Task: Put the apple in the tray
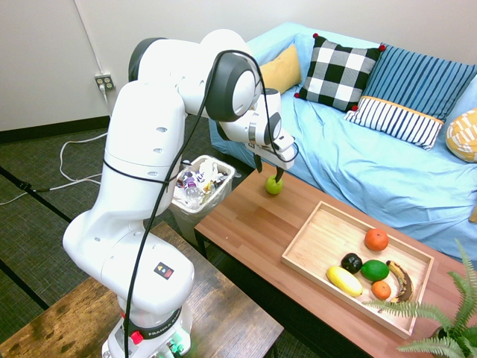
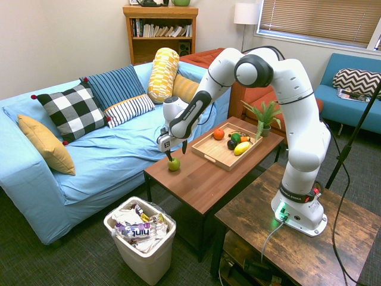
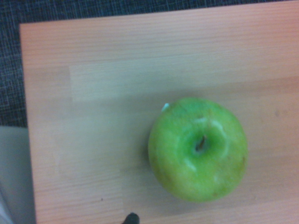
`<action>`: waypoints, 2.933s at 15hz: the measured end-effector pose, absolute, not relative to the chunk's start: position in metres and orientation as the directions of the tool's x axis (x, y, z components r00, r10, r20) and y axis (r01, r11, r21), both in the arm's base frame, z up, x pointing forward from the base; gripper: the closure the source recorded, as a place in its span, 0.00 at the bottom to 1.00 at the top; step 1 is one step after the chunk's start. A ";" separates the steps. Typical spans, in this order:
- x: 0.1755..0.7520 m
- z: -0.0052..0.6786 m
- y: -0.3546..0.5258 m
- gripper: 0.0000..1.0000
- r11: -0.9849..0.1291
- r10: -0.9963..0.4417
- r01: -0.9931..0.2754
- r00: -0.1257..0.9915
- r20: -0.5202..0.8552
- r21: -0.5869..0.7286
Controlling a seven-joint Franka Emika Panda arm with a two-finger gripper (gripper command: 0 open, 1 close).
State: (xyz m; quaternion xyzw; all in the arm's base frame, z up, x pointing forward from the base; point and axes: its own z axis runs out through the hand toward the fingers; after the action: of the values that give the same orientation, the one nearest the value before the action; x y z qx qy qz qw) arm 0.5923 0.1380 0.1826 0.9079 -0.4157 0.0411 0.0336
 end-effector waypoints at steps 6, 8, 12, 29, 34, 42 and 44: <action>0.618 0.126 0.127 0.00 -0.619 -0.776 -0.783 0.622 0.101 0.064; 0.624 0.116 0.128 0.00 -0.616 -0.779 -0.785 0.619 0.095 0.067; 0.631 0.108 0.130 1.00 -0.615 -0.780 -0.785 0.620 0.088 0.070; 0.660 0.176 0.066 1.00 -0.574 -0.814 -0.819 0.571 0.107 0.002; 0.640 0.222 -0.041 1.00 -0.500 -0.857 -0.866 0.491 0.157 -0.026; 0.593 0.213 -0.155 1.00 -0.435 -0.895 -0.901 0.432 0.113 0.000; 0.582 0.200 -0.165 1.00 -0.426 -0.900 -0.904 0.426 0.090 0.018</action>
State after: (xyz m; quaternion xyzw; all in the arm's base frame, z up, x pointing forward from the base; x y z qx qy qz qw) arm 0.5816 -0.1651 0.2003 0.8439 -0.5346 0.0332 0.0317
